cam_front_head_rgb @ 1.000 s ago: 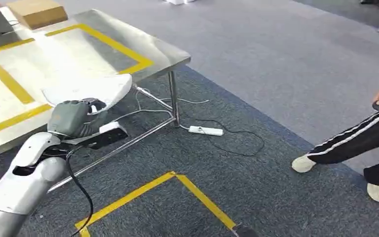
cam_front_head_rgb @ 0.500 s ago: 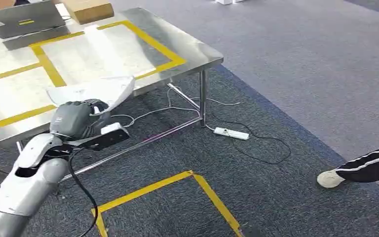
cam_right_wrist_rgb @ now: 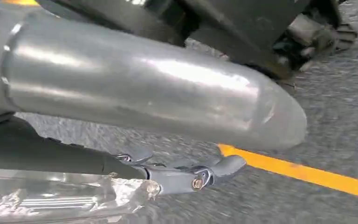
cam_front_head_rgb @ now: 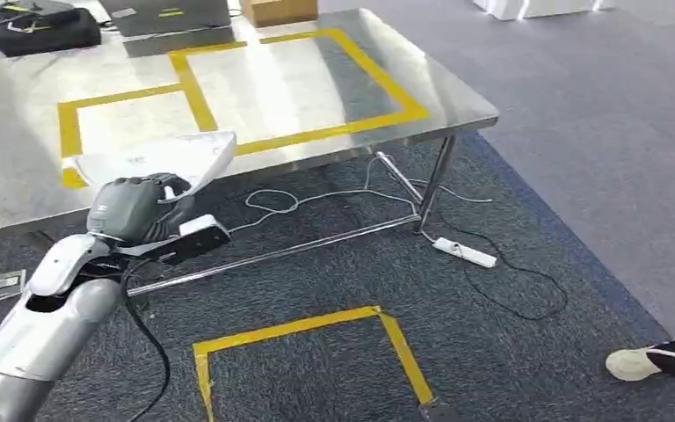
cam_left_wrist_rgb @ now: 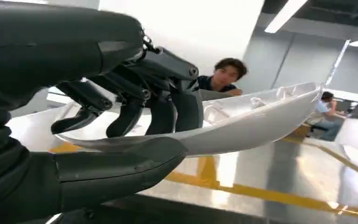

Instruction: Take the parts from the cabinet and place them on the table.

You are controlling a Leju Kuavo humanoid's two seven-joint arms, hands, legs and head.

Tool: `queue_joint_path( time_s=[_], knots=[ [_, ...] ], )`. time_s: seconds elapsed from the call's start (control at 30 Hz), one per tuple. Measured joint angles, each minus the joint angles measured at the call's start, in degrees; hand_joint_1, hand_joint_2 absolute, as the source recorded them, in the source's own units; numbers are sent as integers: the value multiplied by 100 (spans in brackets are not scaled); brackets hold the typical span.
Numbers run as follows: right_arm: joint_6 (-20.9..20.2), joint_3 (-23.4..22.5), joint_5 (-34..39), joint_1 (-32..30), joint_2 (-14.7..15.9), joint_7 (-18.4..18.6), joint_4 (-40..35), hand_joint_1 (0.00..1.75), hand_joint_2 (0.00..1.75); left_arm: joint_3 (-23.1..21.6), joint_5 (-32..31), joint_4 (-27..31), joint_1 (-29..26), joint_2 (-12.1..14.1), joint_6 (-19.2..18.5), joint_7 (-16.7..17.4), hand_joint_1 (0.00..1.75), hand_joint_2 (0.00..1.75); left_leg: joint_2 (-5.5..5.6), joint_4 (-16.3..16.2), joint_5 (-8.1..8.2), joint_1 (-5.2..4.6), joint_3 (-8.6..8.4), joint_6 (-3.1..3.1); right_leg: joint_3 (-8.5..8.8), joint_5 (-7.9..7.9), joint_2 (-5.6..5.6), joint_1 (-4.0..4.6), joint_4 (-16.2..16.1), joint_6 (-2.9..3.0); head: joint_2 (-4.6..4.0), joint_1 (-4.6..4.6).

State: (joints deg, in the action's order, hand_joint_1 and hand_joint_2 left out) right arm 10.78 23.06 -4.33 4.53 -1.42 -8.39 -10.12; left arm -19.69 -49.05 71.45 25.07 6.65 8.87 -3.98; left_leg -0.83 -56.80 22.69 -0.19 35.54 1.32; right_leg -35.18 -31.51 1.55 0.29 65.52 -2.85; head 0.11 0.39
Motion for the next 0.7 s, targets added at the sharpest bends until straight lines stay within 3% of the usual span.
queue_joint_path(
  time_s=[0.07, 0.1, 0.13, 0.17, 0.2, 0.23, 0.27, 0.3, 0.4, 0.43, 0.47, 0.5, 0.57, 0.6, 0.63, 0.67, 0.7],
  knots=[
    [-11, 0, 0, -27, 0, 2, 0, 0, 0, -2, 0, 0, -19, -27, -2, 0, 175, 175, 174, -2, -5, 2, 13, 13, -429, -361, -122, -10, 900, -24, 0, 7],
    [-13, 0, 0, -40, 0, 2, 0, 0, 0, -2, 0, 0, -28, -27, -4, 2, 175, 175, 256, -3, -10, 2, 14, 13, -541, -375, -130, -10, 1087, -26, 0, -2],
    [-13, 0, 0, -46, 0, 4, 0, 0, 0, -2, -2, 0, -30, -24, -2, 13, 175, 175, 347, -7, -12, 3, 13, 10, -521, -250, -132, -10, 1005, -28, 0, 2],
    [-11, -2, -4, -43, 0, 4, 0, 0, 0, -2, -9, 0, -29, -24, 0, 31, 175, 175, 428, -10, -19, 8, 12, -1, -408, -46, -139, -20, 729, -27, 0, 2],
    [-9, -4, -7, -34, 0, 4, 0, 0, 0, -2, -11, 0, -24, -24, 2, 37, 175, 175, 515, -12, -25, 16, 8, -12, -176, 252, -184, -37, 211, -22, 0, 0],
    [-2, -7, -4, -27, 0, 7, 0, 0, 0, -2, -11, 0, -15, -24, 2, 39, 175, 175, 590, -14, -33, 26, 9, -36, 49, 494, -313, -61, -288, -25, 0, 2],
    [0, -15, -4, -26, 0, 9, 0, 0, 0, -2, -13, 0, -7, -24, 7, 46, 175, 175, 656, -18, -45, 19, 35, -72, 182, 480, -670, -111, -572, -34, 0, 2],
    [-2, -28, -2, -38, -2, 11, 2, 0, 0, -4, -13, 0, 21, -24, 9, 52, 175, 175, 741, -48, -62, 17, 93, -108, 261, 449, -726, -147, -709, -18, 0, -9],
    [-4, -42, -4, -44, -4, 26, 2, 0, 0, -7, -15, -2, 23, -11, 17, 52, 175, 175, 927, 3, -165, 67, 164, -225, 220, 491, -557, -95, -668, 58, 0, -2],
    [-4, -42, -7, -44, -13, 28, 2, 0, 0, -7, -13, -2, 18, 2, 17, 57, 175, 175, 899, -15, -141, 71, 197, -236, 233, 523, -465, -144, -705, 113, 0, 0],
    [-4, -46, -7, -30, 9, 28, 2, 0, 0, -11, -13, -2, 31, -5, 22, 57, 175, 175, 553, -133, -33, 15, 242, -268, 232, 532, -418, -130, -707, 136, 0, -35],
    [-4, -46, -7, -19, 7, 28, 2, 0, 0, -15, -13, -7, 53, -9, 22, 59, 175, 175, 322, -452, 168, 23, 392, -299, 232, 532, -349, -118, -709, 172, 0, -92],
    [-4, -48, -9, -33, 9, 33, 2, 0, 0, -31, -13, -15, 55, -31, 22, 66, 175, 175, 171, -1383, 583, 38, 831, -333, 232, 519, -180, -96, -709, 213, 0, -83],
    [-4, -48, -13, -50, 9, 35, 2, 0, 0, -39, -15, -28, 47, -33, 24, 68, 175, 175, 161, -1704, 666, 43, 989, -340, 231, 515, -93, -94, -709, 218, 0, -83],
    [-9, -48, -22, -58, 9, 37, 2, 0, 0, -42, -15, -46, 36, -35, 30, 74, 175, 175, 161, -1739, 619, 46, 1006, -343, 233, 510, -12, -92, -709, 222, 0, -81],
    [-11, -48, -31, -57, 9, 42, 2, 0, 0, -42, -15, -59, 32, -33, 37, 92, 175, 175, 155, -1566, 470, 46, 910, -337, 235, 505, 65, -91, -708, 220, 0, -85],
    [-9, -48, -35, -48, 9, 42, 2, 0, 0, -42, -15, -68, 32, -33, 46, 101, 175, 175, 132, -1176, 247, 45, 697, -322, 243, 498, 141, -91, -708, 209, 0, -83]
  ],
)
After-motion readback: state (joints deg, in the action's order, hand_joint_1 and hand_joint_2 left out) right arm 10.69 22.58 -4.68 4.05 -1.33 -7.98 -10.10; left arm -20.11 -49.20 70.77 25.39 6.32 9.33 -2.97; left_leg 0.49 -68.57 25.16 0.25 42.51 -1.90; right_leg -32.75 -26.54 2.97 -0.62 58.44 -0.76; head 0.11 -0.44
